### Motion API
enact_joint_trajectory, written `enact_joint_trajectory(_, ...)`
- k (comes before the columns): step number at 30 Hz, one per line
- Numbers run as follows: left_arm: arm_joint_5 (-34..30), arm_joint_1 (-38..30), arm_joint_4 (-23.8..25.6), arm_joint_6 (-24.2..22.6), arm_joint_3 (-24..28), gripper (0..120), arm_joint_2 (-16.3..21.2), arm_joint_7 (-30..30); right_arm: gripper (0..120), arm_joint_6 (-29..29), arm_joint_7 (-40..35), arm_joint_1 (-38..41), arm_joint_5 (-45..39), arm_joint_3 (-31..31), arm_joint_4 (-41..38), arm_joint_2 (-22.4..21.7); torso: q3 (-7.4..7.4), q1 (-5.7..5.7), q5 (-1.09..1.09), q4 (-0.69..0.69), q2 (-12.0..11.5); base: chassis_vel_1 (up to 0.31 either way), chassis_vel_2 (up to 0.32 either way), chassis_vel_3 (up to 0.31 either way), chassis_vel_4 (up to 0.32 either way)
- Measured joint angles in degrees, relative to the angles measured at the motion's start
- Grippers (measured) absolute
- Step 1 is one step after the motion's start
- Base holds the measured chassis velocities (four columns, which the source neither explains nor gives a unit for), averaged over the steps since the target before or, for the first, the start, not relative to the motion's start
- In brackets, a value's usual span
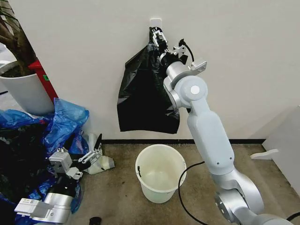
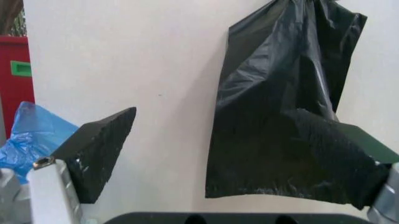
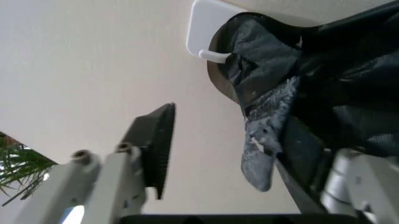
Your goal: Place the garbage bag over the trash bin.
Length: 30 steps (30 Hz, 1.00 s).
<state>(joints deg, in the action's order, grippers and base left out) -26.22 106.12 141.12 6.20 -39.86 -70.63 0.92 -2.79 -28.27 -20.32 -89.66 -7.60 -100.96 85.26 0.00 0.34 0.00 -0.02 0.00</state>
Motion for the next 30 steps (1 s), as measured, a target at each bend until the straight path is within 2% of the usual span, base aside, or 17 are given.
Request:
enact_joint_trajectory(2,0.0,0.0,0.1,0.0,0.0,100,0.0,0.0,43,0.0,-0.2,0.1,-0.5,0.1,-0.1,-0.2,0.00,0.00,0.00,0.00,0.0,0.000,0.000,0.000,0.000)
enact_joint_trajectory(5,0.0,0.0,0.1,0.0,0.0,100,0.0,0.0,40,0.0,-0.3,0.2,-0.6,0.1,-0.1,-0.3,0.00,0.00,0.00,0.00,0.0,0.000,0.000,0.000,0.000)
enact_joint_trajectory(6,0.0,-0.1,0.2,0.0,0.0,100,0.0,0.0,32,0.0,-0.4,0.3,-0.7,0.1,-0.1,-0.3,0.00,0.00,0.00,0.00,0.0,0.000,0.000,0.000,0.000)
enact_joint_trajectory(8,0.0,-0.1,0.2,0.0,0.0,100,0.0,0.0,26,0.0,-0.6,0.4,-1.0,0.1,-0.1,-0.3,0.00,0.00,0.00,0.00,0.0,0.000,0.000,0.000,0.000)
enact_joint_trajectory(9,-0.1,-0.1,0.3,0.0,0.0,100,0.0,0.0,18,0.2,-0.9,0.5,-1.2,0.3,-0.1,-0.4,0.00,0.00,0.00,0.00,0.0,0.000,0.000,0.000,0.000)
enact_joint_trajectory(13,-0.1,-0.4,0.3,0.1,0.1,100,0.1,0.7,9,1.1,-1.6,0.6,-2.0,0.6,-0.1,-0.4,0.00,0.00,0.00,0.00,0.0,0.000,0.000,0.000,0.000)
enact_joint_trajectory(15,-0.2,-0.6,0.1,0.4,0.3,100,0.1,1.2,0,1.4,-2.2,0.6,-2.9,0.6,-0.1,-0.5,0.00,0.00,0.00,0.00,0.0,0.000,0.000,0.000,0.000)
enact_joint_trajectory(24,-0.3,-0.7,-0.1,0.6,0.4,100,-0.1,1.2,0,1.3,-2.6,0.2,-3.9,0.8,-0.9,-1.0,0.00,0.00,0.00,0.01,0.0,0.000,0.000,0.000,0.000)
enact_joint_trajectory(30,-0.3,-0.9,-0.3,0.7,0.5,100,-0.1,1.3,0,0.7,-2.4,-2.5,-3.6,1.8,-4.3,-3.2,0.00,0.00,0.00,0.00,0.0,0.000,0.000,0.000,0.000)
